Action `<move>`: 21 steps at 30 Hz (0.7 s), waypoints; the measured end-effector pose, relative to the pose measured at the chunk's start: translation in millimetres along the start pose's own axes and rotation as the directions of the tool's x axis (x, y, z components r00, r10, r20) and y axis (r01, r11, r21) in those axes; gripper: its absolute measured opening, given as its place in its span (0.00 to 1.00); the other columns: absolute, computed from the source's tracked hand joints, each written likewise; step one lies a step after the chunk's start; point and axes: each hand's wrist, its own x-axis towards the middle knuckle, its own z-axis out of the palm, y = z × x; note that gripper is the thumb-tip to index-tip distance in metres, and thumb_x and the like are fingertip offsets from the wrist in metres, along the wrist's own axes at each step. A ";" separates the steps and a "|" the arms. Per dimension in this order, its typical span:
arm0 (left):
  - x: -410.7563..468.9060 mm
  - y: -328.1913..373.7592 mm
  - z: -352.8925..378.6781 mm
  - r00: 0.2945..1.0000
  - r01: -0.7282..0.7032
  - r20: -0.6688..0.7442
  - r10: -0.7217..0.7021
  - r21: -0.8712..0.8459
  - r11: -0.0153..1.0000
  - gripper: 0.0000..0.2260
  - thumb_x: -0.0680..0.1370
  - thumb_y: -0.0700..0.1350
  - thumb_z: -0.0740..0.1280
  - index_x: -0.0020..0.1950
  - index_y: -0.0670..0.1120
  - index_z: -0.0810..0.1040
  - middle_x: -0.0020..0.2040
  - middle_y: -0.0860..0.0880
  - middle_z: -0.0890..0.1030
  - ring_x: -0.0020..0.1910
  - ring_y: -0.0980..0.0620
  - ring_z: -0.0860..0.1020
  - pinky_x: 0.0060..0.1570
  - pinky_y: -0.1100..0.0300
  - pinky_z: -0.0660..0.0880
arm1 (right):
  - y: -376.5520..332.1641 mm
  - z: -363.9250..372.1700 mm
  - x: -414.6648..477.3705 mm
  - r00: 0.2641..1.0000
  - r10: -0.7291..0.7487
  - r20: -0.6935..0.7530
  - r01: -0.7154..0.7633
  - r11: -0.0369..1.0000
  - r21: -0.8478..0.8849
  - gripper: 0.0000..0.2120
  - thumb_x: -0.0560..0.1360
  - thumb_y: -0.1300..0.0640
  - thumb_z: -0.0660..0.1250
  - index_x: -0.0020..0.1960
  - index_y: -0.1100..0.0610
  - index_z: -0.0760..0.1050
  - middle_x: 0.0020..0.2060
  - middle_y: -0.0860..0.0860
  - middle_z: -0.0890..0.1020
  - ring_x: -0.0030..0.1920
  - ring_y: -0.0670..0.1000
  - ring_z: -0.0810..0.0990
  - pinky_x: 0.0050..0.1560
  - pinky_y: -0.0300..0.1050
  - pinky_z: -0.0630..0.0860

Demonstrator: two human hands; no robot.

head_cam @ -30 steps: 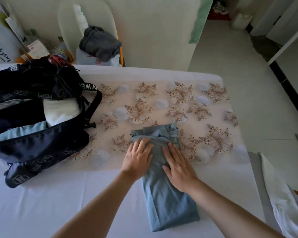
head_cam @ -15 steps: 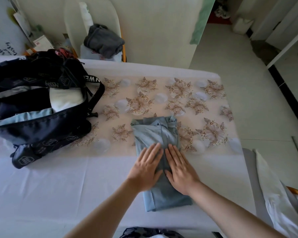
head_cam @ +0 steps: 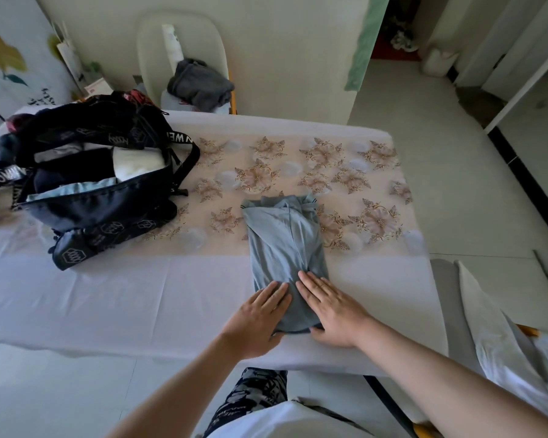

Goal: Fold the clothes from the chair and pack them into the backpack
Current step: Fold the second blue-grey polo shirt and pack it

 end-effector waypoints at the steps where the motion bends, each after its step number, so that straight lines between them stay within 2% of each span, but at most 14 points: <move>1: 0.1 3.3 -1.0 1.000 0.004 0.017 -0.005 0.013 1.000 0.36 0.73 0.61 0.65 0.74 0.41 0.69 0.76 0.42 0.65 0.75 0.41 0.65 0.71 0.46 0.68 | -1.2 -1.8 0.5 1.000 0.001 0.014 -0.002 1.000 0.009 0.46 0.73 0.36 0.54 0.81 0.60 0.42 0.79 0.56 0.38 0.80 0.55 0.40 0.80 0.53 0.46; 3: 2.7 8.4 -4.0 0.999 0.018 0.033 -0.020 0.065 0.998 0.32 0.73 0.57 0.66 0.72 0.40 0.72 0.74 0.40 0.69 0.71 0.39 0.70 0.67 0.47 0.72 | -2.5 -4.0 1.2 0.998 0.008 0.058 -0.009 1.000 0.017 0.49 0.73 0.35 0.57 0.80 0.59 0.38 0.78 0.55 0.34 0.79 0.54 0.35 0.79 0.51 0.41; 6: 11.1 8.8 -7.2 1.000 -0.001 -0.023 0.004 0.114 0.993 0.20 0.74 0.40 0.60 0.63 0.37 0.79 0.66 0.38 0.77 0.61 0.38 0.79 0.53 0.50 0.81 | -4.9 -9.0 0.1 0.996 0.026 0.080 -0.027 1.000 0.014 0.51 0.73 0.39 0.62 0.80 0.57 0.33 0.77 0.54 0.30 0.77 0.52 0.31 0.77 0.46 0.35; 9: 23.6 7.8 -24.7 0.991 0.124 -0.040 -0.129 -0.107 0.987 0.18 0.74 0.41 0.57 0.57 0.41 0.82 0.55 0.44 0.83 0.50 0.44 0.82 0.46 0.53 0.81 | -10.0 -16.5 0.2 0.997 0.058 0.058 -0.064 0.990 0.122 0.41 0.78 0.53 0.62 0.81 0.55 0.39 0.80 0.52 0.37 0.80 0.52 0.39 0.80 0.47 0.44; 11: 28.7 4.3 -41.3 0.968 0.247 0.028 -0.247 -0.234 0.940 0.15 0.77 0.44 0.59 0.59 0.45 0.79 0.52 0.46 0.83 0.49 0.44 0.81 0.45 0.54 0.78 | -11.3 -21.3 3.2 0.993 0.121 -0.005 -0.117 0.968 0.221 0.32 0.79 0.64 0.59 0.81 0.57 0.52 0.81 0.54 0.51 0.80 0.53 0.53 0.78 0.48 0.57; 12: 29.7 2.3 -49.3 0.959 0.283 0.057 -0.278 -0.246 0.927 0.13 0.78 0.44 0.60 0.60 0.46 0.79 0.51 0.46 0.83 0.49 0.43 0.80 0.43 0.55 0.75 | -10.6 -25.5 6.0 0.984 0.173 -0.034 -0.156 0.945 0.287 0.28 0.78 0.66 0.59 0.78 0.57 0.62 0.78 0.55 0.62 0.77 0.55 0.62 0.74 0.48 0.65; 13: 29.6 1.1 -56.3 0.951 0.309 0.075 -0.300 -0.250 0.918 0.11 0.78 0.43 0.61 0.59 0.46 0.78 0.50 0.45 0.82 0.48 0.42 0.80 0.41 0.56 0.71 | -9.4 -31.5 8.9 0.976 0.214 -0.038 -0.189 0.922 0.337 0.23 0.77 0.65 0.60 0.70 0.56 0.72 0.71 0.56 0.73 0.70 0.57 0.72 0.65 0.48 0.72; 14: 29.6 -0.5 -61.1 0.942 0.336 0.098 -0.321 -0.273 0.902 0.09 0.78 0.43 0.61 0.57 0.46 0.77 0.48 0.44 0.82 0.46 0.41 0.79 0.38 0.57 0.68 | -7.8 -40.1 11.9 0.970 0.242 -0.024 -0.218 0.906 0.362 0.15 0.74 0.63 0.62 0.59 0.55 0.78 0.58 0.56 0.81 0.59 0.58 0.79 0.53 0.47 0.76; 15: 29.1 -1.0 -66.2 0.930 0.367 0.114 -0.348 -0.303 0.880 0.08 0.78 0.43 0.60 0.56 0.47 0.75 0.46 0.44 0.81 0.45 0.41 0.78 0.37 0.57 0.66 | -5.1 -49.3 14.4 0.967 0.255 -0.005 -0.235 0.896 0.376 0.07 0.73 0.61 0.63 0.48 0.54 0.78 0.45 0.54 0.82 0.48 0.59 0.80 0.42 0.46 0.73; 16: 28.2 -1.9 -68.5 0.918 0.395 0.125 -0.375 -0.330 0.857 0.08 0.78 0.43 0.61 0.56 0.49 0.75 0.45 0.45 0.80 0.44 0.42 0.77 0.37 0.57 0.66 | -2.0 -57.2 16.3 0.966 0.258 0.011 -0.239 0.880 0.411 0.02 0.71 0.59 0.65 0.40 0.53 0.74 0.36 0.52 0.78 0.41 0.58 0.77 0.36 0.45 0.69; 17: 28.9 -3.1 -71.6 0.898 0.438 0.142 -0.416 -0.360 0.824 0.09 0.77 0.44 0.61 0.57 0.51 0.74 0.45 0.46 0.80 0.44 0.43 0.77 0.37 0.57 0.67 | 1.0 -63.4 18.2 0.964 0.267 0.002 -0.237 0.852 0.466 0.05 0.71 0.58 0.66 0.37 0.53 0.71 0.33 0.50 0.75 0.39 0.57 0.75 0.34 0.45 0.67; 19: 32.7 -11.2 -74.4 0.836 0.530 0.141 -0.531 -0.459 0.713 0.11 0.77 0.46 0.63 0.59 0.54 0.73 0.45 0.48 0.80 0.44 0.44 0.78 0.40 0.55 0.73 | 8.7 -68.9 20.6 0.945 0.324 -0.052 -0.237 0.782 0.576 0.04 0.71 0.57 0.67 0.39 0.56 0.75 0.36 0.50 0.75 0.41 0.56 0.76 0.37 0.47 0.70; 20: 34.5 -14.2 -76.1 0.807 0.543 0.086 -0.584 -0.497 0.677 0.12 0.78 0.47 0.64 0.61 0.55 0.73 0.46 0.50 0.79 0.46 0.45 0.78 0.43 0.55 0.75 | 12.7 -69.7 22.3 0.925 0.375 -0.056 -0.261 0.737 0.623 0.04 0.72 0.57 0.67 0.42 0.57 0.77 0.38 0.51 0.77 0.41 0.56 0.77 0.39 0.48 0.71; 21: 36.6 -15.7 -77.1 0.796 0.509 -0.037 -0.604 -0.498 0.702 0.13 0.78 0.48 0.65 0.63 0.53 0.73 0.50 0.52 0.79 0.49 0.47 0.78 0.48 0.55 0.75 | 16.1 -70.8 24.5 0.900 0.434 -0.039 -0.300 0.683 0.666 0.04 0.73 0.56 0.67 0.44 0.57 0.77 0.38 0.51 0.78 0.41 0.55 0.78 0.39 0.48 0.71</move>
